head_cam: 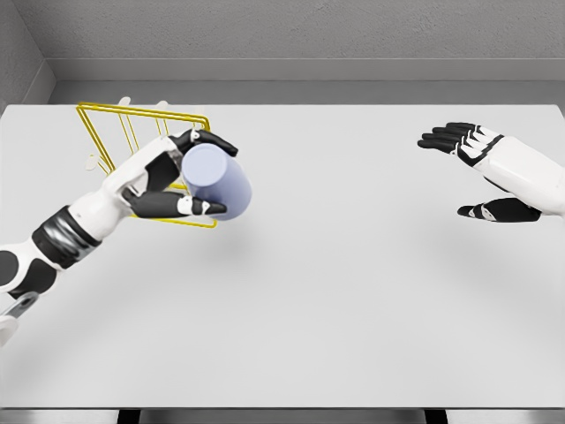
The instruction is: Place the cup on the cup holder with both arms
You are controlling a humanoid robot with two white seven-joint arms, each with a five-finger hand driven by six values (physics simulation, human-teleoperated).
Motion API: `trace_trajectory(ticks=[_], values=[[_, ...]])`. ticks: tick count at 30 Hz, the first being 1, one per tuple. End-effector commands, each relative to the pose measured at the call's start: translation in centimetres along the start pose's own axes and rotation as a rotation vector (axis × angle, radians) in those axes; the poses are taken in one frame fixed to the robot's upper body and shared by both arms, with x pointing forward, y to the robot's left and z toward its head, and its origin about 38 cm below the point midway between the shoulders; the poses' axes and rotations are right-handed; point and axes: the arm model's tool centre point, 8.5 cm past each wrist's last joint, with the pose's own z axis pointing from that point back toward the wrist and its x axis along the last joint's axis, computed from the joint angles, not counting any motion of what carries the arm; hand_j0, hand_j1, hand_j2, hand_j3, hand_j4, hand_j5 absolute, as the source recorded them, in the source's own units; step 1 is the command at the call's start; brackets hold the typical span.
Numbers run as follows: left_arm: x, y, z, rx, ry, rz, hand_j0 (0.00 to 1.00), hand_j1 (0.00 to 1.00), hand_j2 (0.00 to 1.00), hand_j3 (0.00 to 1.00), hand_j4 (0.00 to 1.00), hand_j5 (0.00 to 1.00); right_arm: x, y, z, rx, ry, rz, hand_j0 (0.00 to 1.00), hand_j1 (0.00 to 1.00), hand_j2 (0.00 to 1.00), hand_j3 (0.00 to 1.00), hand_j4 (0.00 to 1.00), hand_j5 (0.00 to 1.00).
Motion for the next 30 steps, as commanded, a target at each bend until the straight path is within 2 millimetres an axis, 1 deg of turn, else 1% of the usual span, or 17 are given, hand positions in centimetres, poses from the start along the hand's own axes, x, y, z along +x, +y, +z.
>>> trace_trajectory(ticks=[1, 6, 17, 27, 30], values=[[0.3, 0.4, 0.2, 0.008, -0.003, -0.007, 0.57, 0.57, 0.57, 0.57, 0.57, 0.57, 0.0, -0.1, 0.0, -0.004, -0.001, -0.006, 1.00, 1.00, 1.00, 1.00, 1.00, 1.00], [0.9, 1.7, 1.0, 0.028, 0.009, -0.023, 0.57, 0.57, 0.57, 0.57, 0.57, 0.57, 0.0, 0.0, 0.0, -0.005, -0.001, -0.007, 1.00, 1.00, 1.00, 1.00, 1.00, 1.00], [1.2, 2.9, 1.6, 0.051, 0.014, -0.037, 0.58, 0.58, 0.58, 0.58, 0.58, 0.58, 0.1, -0.1, 0.0, -0.006, -0.002, -0.006, 1.00, 1.00, 1.00, 1.00, 1.00, 1.00], [-0.1, 4.5, 2.2, 0.107, 0.048, -0.021, 0.58, 0.58, 0.58, 0.58, 0.58, 0.58, 0.1, -0.1, 0.0, -0.006, -0.002, -0.006, 1.00, 1.00, 1.00, 1.00, 1.00, 1.00], [-0.1, 4.6, 2.2, 0.111, 0.049, -0.016, 0.58, 0.58, 0.58, 0.58, 0.58, 0.58, 0.1, 0.0, 0.0, -0.005, -0.003, -0.007, 1.00, 1.00, 1.00, 1.00, 1.00, 1.00]])
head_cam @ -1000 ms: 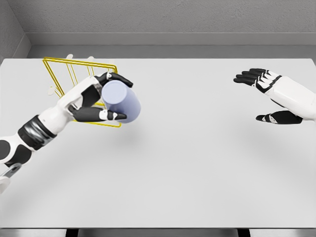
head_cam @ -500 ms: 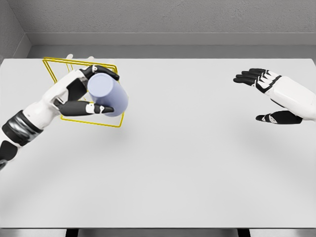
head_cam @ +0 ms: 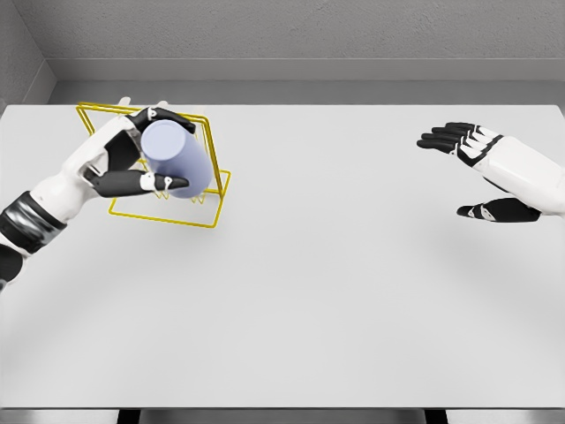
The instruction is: Place the cup on the cup holder with both arms
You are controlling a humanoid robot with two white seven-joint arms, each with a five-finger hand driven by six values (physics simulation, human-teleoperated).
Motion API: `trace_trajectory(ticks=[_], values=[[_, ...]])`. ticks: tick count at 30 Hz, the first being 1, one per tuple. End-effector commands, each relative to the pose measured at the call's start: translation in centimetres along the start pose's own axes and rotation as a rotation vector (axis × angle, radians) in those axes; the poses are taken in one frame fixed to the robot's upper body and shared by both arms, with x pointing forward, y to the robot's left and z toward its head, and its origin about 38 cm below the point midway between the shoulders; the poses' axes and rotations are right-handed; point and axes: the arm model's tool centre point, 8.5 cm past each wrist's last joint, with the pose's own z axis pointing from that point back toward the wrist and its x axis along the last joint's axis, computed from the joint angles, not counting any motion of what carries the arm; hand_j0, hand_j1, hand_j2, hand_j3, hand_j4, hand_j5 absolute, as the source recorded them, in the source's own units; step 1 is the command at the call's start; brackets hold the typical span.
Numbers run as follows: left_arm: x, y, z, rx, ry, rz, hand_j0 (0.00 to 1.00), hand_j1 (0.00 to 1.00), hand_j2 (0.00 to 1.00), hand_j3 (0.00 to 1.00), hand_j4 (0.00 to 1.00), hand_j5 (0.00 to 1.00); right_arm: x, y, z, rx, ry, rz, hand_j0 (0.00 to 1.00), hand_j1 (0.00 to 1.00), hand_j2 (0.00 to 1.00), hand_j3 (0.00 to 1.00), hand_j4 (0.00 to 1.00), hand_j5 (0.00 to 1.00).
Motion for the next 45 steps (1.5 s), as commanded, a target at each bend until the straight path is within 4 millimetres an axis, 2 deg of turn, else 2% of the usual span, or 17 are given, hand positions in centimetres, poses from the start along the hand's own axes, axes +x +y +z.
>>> trace_trajectory(ticks=[1, 5, 7, 8, 10, 13, 14, 21, 31, 37, 40, 45], values=[[-0.1, 0.2, 0.1, 0.008, 0.003, 0.006, 0.58, 0.58, 0.58, 0.58, 0.58, 0.58, 0.0, -0.1, 0.0, -0.005, 0.000, -0.005, 1.00, 1.00, 1.00, 1.00, 1.00, 1.00], [-0.1, 0.3, 0.1, 0.009, 0.005, 0.006, 0.60, 0.60, 0.60, 0.60, 0.60, 0.60, 0.0, -0.1, 0.0, -0.005, -0.001, -0.005, 1.00, 1.00, 1.00, 1.00, 1.00, 1.00], [-0.2, 0.3, 0.1, 0.009, 0.006, 0.007, 0.65, 0.65, 0.65, 0.65, 0.65, 0.65, 0.1, -0.1, 0.0, -0.004, -0.002, -0.005, 1.00, 1.00, 1.00, 1.00, 1.00, 1.00], [-0.2, 0.2, 0.1, 0.009, 0.009, 0.008, 0.72, 0.72, 0.72, 0.72, 0.72, 0.72, 0.0, -0.1, 0.0, -0.004, -0.002, -0.005, 1.00, 1.00, 1.00, 1.00, 1.00, 1.00], [-0.2, 0.3, 0.2, 0.010, 0.012, 0.005, 0.74, 0.74, 0.74, 0.74, 0.74, 0.74, 0.0, -0.1, 0.0, -0.005, -0.001, -0.005, 1.00, 1.00, 1.00, 1.00, 1.00, 1.00], [-0.2, 0.4, 0.2, 0.011, 0.013, 0.002, 0.98, 0.98, 0.98, 0.98, 0.98, 0.98, 0.1, -0.1, 0.0, -0.004, -0.002, -0.005, 1.00, 1.00, 1.00, 1.00, 1.00, 1.00], [-0.2, 0.4, 0.2, 0.012, 0.013, 0.000, 1.00, 1.00, 1.00, 1.00, 1.00, 1.00, 0.1, -0.1, 0.0, -0.004, -0.002, -0.005, 1.00, 1.00, 1.00, 1.00, 1.00, 1.00], [0.0, 0.5, 0.2, 0.014, 0.010, -0.003, 1.00, 1.00, 1.00, 1.00, 1.00, 1.00, 0.1, -0.1, 0.0, -0.006, -0.003, -0.005, 1.00, 1.00, 1.00, 1.00, 1.00, 1.00], [1.7, 0.5, 0.1, -0.003, -0.063, -0.037, 1.00, 1.00, 1.00, 1.00, 1.00, 1.00, 0.0, -0.1, 0.0, -0.006, -0.001, -0.006, 1.00, 1.00, 1.00, 1.00, 1.00, 1.00], [3.3, 1.7, 1.7, -0.003, -0.162, -0.102, 1.00, 1.00, 1.00, 1.00, 1.00, 1.00, 0.0, 0.0, 0.0, -0.005, 0.001, -0.006, 1.00, 1.00, 1.00, 1.00, 1.00, 1.00], [3.3, 2.4, 3.8, 0.002, -0.175, -0.134, 1.00, 1.00, 1.00, 1.00, 1.00, 1.00, 0.0, 0.0, 0.0, -0.005, 0.001, -0.006, 1.00, 1.00, 1.00, 1.00, 1.00, 1.00], [2.5, 3.3, 6.7, 0.023, -0.092, -0.153, 1.00, 1.00, 1.00, 1.00, 1.00, 1.00, -0.1, 0.0, 0.0, -0.005, 0.002, -0.007, 1.00, 1.00, 1.00, 1.00, 1.00, 1.00]])
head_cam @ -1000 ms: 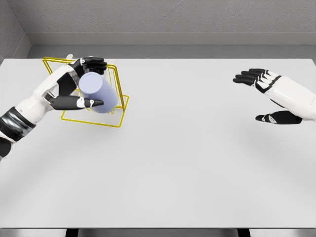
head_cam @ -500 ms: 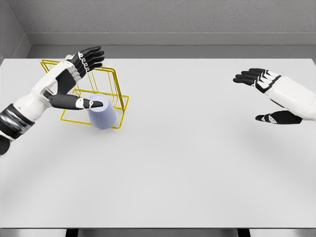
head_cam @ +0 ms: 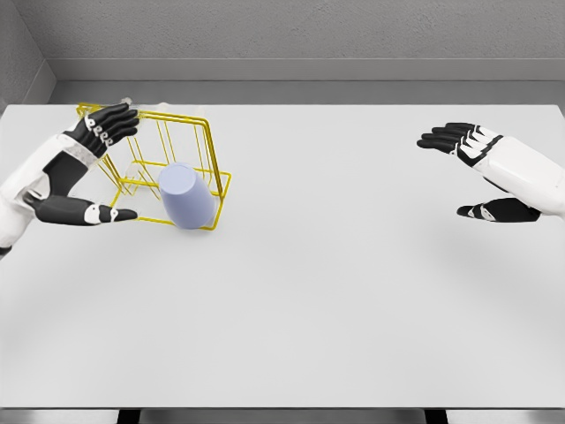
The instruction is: Place the cup on the cup holder with both arms
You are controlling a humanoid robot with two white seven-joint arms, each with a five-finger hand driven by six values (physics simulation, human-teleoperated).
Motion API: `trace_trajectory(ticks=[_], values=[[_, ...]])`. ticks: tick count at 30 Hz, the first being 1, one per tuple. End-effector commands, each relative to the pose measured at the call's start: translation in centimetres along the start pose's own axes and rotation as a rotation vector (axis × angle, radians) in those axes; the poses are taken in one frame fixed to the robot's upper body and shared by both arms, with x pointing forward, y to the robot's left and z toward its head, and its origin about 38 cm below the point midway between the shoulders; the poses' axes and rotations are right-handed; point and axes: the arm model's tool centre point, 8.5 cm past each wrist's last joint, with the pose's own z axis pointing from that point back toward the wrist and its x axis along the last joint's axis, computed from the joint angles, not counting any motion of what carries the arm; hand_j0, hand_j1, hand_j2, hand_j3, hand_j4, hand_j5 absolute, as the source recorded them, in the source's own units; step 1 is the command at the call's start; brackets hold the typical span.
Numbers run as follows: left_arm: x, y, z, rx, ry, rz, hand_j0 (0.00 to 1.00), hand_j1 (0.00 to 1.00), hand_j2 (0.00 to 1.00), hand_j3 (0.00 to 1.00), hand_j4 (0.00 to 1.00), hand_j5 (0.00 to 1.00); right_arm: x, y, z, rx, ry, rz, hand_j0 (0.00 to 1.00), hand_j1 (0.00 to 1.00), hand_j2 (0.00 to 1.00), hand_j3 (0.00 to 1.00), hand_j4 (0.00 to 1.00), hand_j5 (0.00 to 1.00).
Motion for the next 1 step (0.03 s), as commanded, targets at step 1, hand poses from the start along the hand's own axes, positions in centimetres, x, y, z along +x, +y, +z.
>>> trace_trajectory(ticks=[1], values=[[1.23, 1.58, 0.19, 0.017, -0.015, -0.042, 1.00, 1.00, 1.00, 1.00, 1.00, 1.00, -0.03, -0.05, 0.02, -0.004, 0.000, -0.006, 1.00, 1.00, 1.00, 1.00, 1.00, 1.00]])
